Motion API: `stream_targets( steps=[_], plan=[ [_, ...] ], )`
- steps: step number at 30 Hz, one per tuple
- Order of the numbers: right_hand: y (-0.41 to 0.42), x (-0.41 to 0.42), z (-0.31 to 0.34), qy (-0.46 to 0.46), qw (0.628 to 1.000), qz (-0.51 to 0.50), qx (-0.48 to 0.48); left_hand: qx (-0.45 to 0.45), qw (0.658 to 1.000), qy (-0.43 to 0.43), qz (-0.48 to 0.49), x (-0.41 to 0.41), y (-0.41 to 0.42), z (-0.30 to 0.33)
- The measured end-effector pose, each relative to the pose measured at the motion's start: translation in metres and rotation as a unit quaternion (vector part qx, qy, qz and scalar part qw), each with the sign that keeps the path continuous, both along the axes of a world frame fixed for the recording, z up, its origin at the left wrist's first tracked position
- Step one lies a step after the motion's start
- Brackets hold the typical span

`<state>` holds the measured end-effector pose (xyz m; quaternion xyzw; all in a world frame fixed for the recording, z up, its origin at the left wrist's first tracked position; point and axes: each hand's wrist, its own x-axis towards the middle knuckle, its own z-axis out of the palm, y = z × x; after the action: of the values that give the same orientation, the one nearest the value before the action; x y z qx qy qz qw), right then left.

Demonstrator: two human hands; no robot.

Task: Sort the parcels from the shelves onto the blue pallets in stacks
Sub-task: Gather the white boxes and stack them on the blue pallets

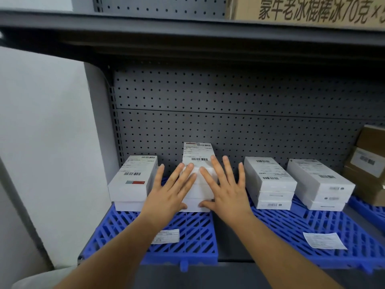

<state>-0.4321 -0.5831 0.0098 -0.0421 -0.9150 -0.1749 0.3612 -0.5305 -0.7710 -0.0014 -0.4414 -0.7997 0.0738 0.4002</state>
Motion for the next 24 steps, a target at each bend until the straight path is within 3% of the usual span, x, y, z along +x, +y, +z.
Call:
stream_targets(
  steps=[14, 24],
  plan=[
    [-0.005, 0.014, 0.009, -0.062, 0.998, -0.019, 0.005, 0.002, 0.999, -0.035, -0.013, 0.000, -0.012, 0.006],
    [-0.005, 0.011, 0.010, -0.052, 0.998, -0.041, -0.006, 0.002, 0.999, -0.026, -0.025, -0.010, -0.014, 0.007]
  ],
)
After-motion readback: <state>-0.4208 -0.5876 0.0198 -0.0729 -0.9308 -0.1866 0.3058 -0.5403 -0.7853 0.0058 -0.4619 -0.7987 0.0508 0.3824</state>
